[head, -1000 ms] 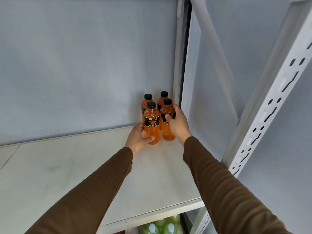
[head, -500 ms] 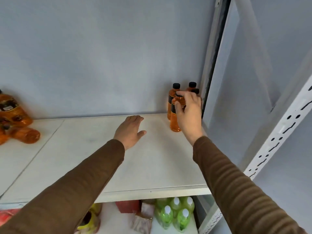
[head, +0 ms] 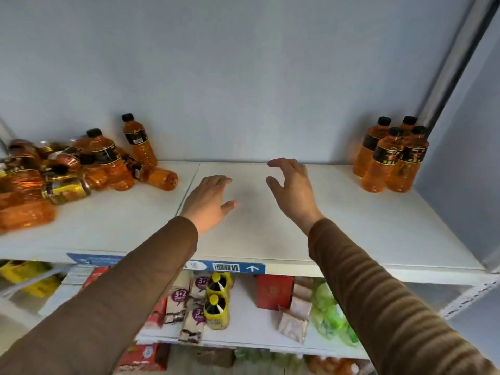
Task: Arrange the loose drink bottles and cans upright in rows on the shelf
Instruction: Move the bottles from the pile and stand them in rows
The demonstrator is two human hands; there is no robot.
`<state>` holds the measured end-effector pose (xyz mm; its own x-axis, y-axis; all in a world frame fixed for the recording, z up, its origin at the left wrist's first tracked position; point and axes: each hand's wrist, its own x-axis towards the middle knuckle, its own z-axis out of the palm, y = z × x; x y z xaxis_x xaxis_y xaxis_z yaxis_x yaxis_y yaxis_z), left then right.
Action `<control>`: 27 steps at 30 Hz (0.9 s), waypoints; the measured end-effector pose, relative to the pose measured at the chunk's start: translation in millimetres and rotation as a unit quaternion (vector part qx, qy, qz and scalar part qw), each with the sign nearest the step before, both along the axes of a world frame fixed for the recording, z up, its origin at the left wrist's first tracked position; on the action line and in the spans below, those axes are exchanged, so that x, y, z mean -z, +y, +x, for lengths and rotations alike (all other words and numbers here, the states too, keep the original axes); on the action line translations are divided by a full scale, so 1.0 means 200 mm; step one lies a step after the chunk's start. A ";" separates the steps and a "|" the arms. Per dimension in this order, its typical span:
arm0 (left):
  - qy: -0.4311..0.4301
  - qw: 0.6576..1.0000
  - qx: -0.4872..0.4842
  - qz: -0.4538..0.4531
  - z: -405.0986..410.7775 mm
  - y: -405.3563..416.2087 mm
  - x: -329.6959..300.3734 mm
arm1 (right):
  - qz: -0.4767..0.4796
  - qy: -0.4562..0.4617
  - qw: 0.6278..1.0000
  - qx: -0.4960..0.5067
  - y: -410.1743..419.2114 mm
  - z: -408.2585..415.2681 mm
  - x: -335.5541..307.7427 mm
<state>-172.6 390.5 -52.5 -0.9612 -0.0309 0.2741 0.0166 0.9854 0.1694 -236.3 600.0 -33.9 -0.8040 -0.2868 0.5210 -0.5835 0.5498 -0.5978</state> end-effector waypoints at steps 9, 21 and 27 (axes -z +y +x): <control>0.001 0.999 -0.044 0.030 0.23 -0.44 -0.02 | 0.024 -0.018 0.997 -0.066 -0.50 0.15 0.00; -0.003 0.995 -0.093 0.024 0.50 -1.03 0.02 | 0.007 -0.046 0.990 -0.131 -1.16 0.30 0.03; 0.003 0.996 -0.085 0.036 0.60 -1.47 0.01 | -0.018 -0.082 0.989 -0.119 -1.62 0.39 0.03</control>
